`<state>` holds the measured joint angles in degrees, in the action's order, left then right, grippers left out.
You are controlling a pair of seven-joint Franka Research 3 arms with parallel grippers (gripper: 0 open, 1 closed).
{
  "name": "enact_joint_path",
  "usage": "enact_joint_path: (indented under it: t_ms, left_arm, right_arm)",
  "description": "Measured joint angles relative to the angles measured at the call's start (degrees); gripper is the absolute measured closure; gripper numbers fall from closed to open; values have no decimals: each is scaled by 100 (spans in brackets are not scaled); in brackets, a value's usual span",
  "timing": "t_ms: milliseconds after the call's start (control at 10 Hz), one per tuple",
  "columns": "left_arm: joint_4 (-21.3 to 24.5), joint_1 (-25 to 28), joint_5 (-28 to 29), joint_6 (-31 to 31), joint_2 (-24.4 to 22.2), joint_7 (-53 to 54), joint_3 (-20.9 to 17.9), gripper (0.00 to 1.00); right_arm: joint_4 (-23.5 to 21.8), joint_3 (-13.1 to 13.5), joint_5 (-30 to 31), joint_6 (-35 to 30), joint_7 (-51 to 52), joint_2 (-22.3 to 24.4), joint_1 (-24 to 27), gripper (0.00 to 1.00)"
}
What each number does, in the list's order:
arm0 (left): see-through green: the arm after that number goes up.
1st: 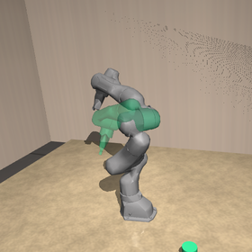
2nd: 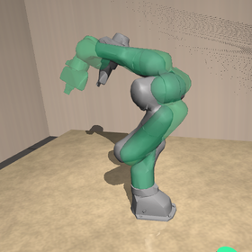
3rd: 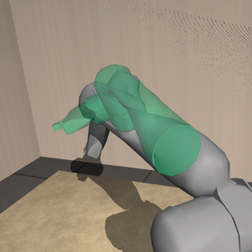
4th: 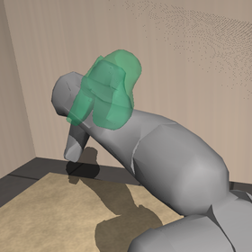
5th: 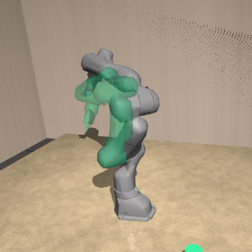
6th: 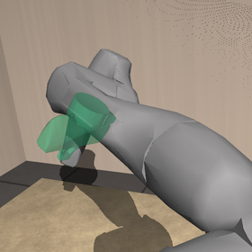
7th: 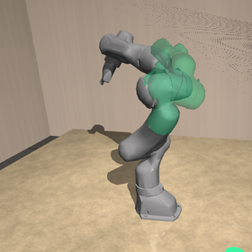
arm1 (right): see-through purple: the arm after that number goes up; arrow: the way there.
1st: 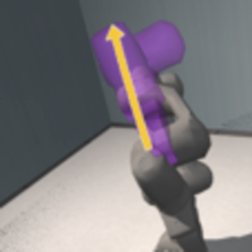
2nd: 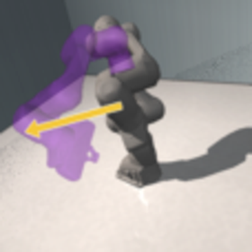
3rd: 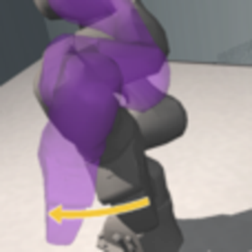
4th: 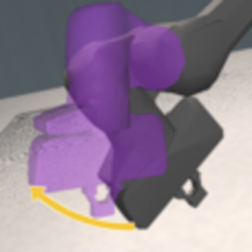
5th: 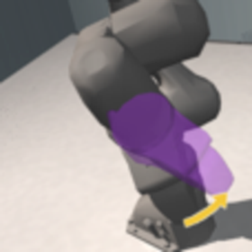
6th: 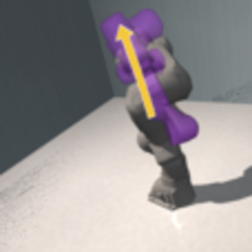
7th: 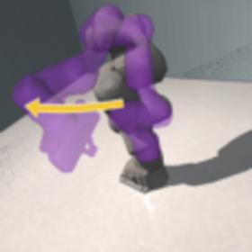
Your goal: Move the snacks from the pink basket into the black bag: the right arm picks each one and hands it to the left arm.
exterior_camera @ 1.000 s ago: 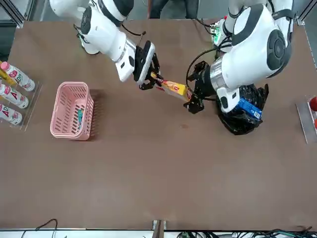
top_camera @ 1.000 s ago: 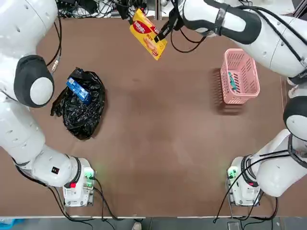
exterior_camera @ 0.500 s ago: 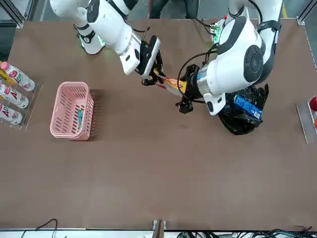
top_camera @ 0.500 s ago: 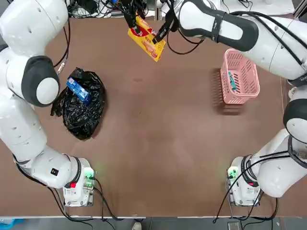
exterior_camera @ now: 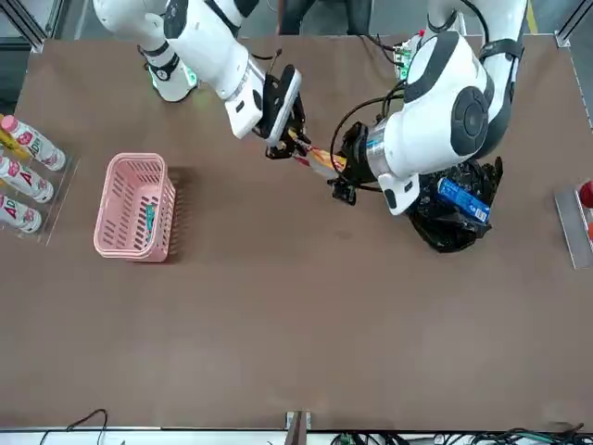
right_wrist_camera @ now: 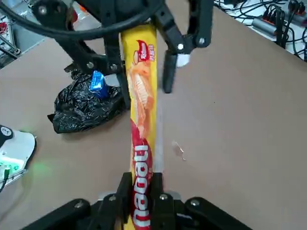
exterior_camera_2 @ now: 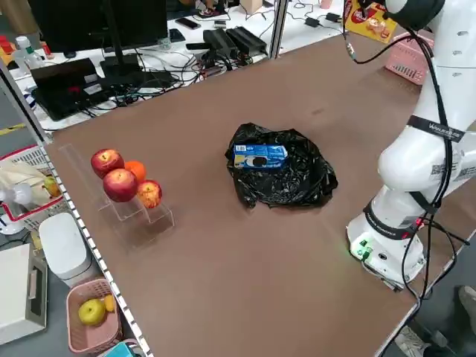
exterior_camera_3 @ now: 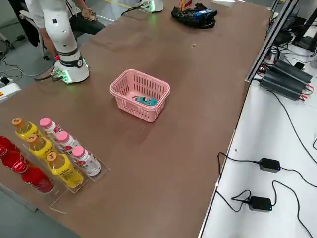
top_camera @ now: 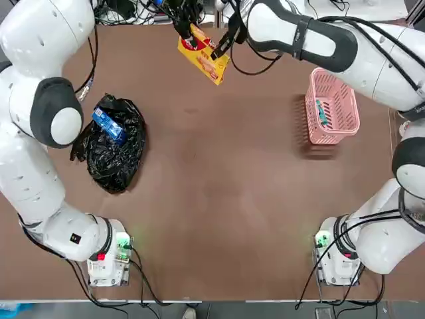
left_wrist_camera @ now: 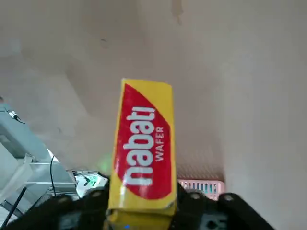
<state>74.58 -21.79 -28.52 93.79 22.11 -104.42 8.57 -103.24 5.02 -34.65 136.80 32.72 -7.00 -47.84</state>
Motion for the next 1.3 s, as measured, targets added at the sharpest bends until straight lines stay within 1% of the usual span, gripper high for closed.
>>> enact_joint_path:
  t_ms: [100, 400, 500, 700, 800, 900, 1000, 1100, 1200, 1300]
  left_arm:
    - [-5, 2, 0, -26, 0, 0, 0, 71]
    - [-19, 10, 1, -54, 0, 0, -3, 74]
    - [-21, 18, 1, -55, 0, 5, -8, 74]
    - [-19, 140, 53, -249, 7, 256, -76, 74]
    - [-19, 333, 57, -484, 7, 470, -87, 74]
    - [-19, 543, 59, -694, 7, 668, -92, 74]
    - [-16, 705, 130, -855, 8, 839, -96, 74]
    - [8, 832, 266, -1004, 12, 1008, -98, 74]
    - [112, 968, 443, -1135, 18, 1135, -101, 74]
    - [335, 1143, 666, -1191, 23, 1259, -104, 74]
  right_arm:
    - [5, 0, 0, 2, -1, 0, -1, 79]
    - [23, 0, 0, 8, -53, -1, -6, 76]
    - [28, -1, 0, 17, -60, -2, -8, 70]
    - [61, -7, 0, -13, -137, -1, -18, 42]
    - [66, -9, 0, -20, -167, 0, -24, 26]
    - [67, -8, 0, -28, -181, 1, -26, 11]
    - [67, 7, 0, -40, -187, 2, -25, 1]
    - [69, 45, 0, -157, -210, 7, -1, 0]
    - [73, 115, 1, -429, -217, 19, 114, 0]
    - [85, 163, 2, -806, -217, 50, 380, 0]
